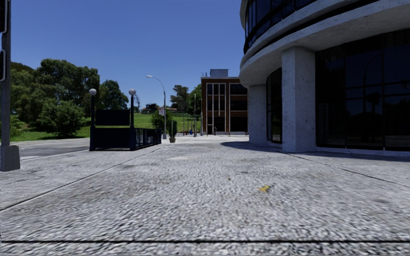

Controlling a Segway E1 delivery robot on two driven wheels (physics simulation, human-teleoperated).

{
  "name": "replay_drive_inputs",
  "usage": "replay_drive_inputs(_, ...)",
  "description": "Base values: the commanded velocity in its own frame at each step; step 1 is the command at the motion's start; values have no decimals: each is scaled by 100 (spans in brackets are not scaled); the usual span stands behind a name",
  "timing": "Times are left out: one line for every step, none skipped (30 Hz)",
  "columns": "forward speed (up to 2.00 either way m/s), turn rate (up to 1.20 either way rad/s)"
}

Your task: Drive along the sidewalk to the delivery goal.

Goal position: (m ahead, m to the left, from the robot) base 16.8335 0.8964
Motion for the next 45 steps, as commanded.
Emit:
replay_drive_inputs(124,0)
replay_drive_inputs(125,0)
replay_drive_inputs(125,0)
replay_drive_inputs(125,0)
replay_drive_inputs(125,0)
replay_drive_inputs(125,0)
replay_drive_inputs(125,0)
replay_drive_inputs(125,0)
replay_drive_inputs(125,0)
replay_drive_inputs(125,0)
replay_drive_inputs(125,0)
replay_drive_inputs(125,0)
replay_drive_inputs(135,0)
replay_drive_inputs(200,0)
replay_drive_inputs(200,0)
replay_drive_inputs(200,0)
replay_drive_inputs(200,0)
replay_drive_inputs(200,0)
replay_drive_inputs(200,0)
replay_drive_inputs(200,0)
replay_drive_inputs(200,0)
replay_drive_inputs(200,1)
replay_drive_inputs(200,14)
replay_drive_inputs(200,24)
replay_drive_inputs(200,24)
replay_drive_inputs(200,27)
replay_drive_inputs(200,27)
replay_drive_inputs(200,27)
replay_drive_inputs(200,27)
replay_drive_inputs(200,27)
replay_drive_inputs(200,27)
replay_drive_inputs(200,27)
replay_drive_inputs(200,27)
replay_drive_inputs(200,27)
replay_drive_inputs(200,27)
replay_drive_inputs(200,27)
replay_drive_inputs(200,27)
replay_drive_inputs(200,27)
replay_drive_inputs(200,0)
replay_drive_inputs(200,0)
replay_drive_inputs(200,0)
replay_drive_inputs(200,0)
replay_drive_inputs(200,0)
replay_drive_inputs(200,0)
replay_drive_inputs(200,0)
